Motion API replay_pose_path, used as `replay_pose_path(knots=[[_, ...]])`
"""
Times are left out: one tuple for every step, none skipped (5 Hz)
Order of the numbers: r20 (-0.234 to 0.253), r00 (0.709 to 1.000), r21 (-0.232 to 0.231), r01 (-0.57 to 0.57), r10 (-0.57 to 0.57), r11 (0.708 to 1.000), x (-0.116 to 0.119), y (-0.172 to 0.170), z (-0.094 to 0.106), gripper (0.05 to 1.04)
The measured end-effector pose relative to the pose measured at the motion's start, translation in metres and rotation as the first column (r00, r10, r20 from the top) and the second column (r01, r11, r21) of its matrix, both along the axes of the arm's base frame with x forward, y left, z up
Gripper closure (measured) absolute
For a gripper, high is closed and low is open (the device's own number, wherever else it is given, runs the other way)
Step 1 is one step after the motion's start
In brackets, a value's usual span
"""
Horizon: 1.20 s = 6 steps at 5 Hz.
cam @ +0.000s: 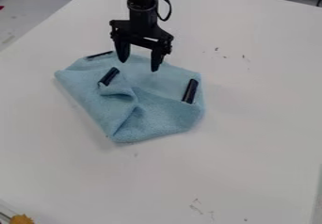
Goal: Unfold the cloth towards the bottom left
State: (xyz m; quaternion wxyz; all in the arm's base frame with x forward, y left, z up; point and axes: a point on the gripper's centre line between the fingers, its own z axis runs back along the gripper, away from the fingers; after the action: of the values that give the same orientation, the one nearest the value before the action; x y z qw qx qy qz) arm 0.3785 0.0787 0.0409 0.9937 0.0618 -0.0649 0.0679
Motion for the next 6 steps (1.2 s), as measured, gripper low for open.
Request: replay_pose_path(knots=[[-0.042,0.999,-0.013,-0.001,0.001,1.000,-0.005,-0.002,-0.015,0.084],[-0.057,0.998,-0.032,-0.006,0.004,0.999,-0.013,0.004,-0.022,0.084],[-0.064,0.998,-0.026,-0.028,0.026,0.999,-0.023,0.017,-0.026,0.084],[-0.018,0.999,0.015,-0.035,0.035,0.999,-0.024,0.027,-0.004,0.084],[0.001,0.999,0.029,-0.050,0.050,0.998,-0.029,0.032,0.006,0.084],[0.017,0.998,0.057,-0.067,0.066,0.996,-0.029,0.036,0.014,0.084]])
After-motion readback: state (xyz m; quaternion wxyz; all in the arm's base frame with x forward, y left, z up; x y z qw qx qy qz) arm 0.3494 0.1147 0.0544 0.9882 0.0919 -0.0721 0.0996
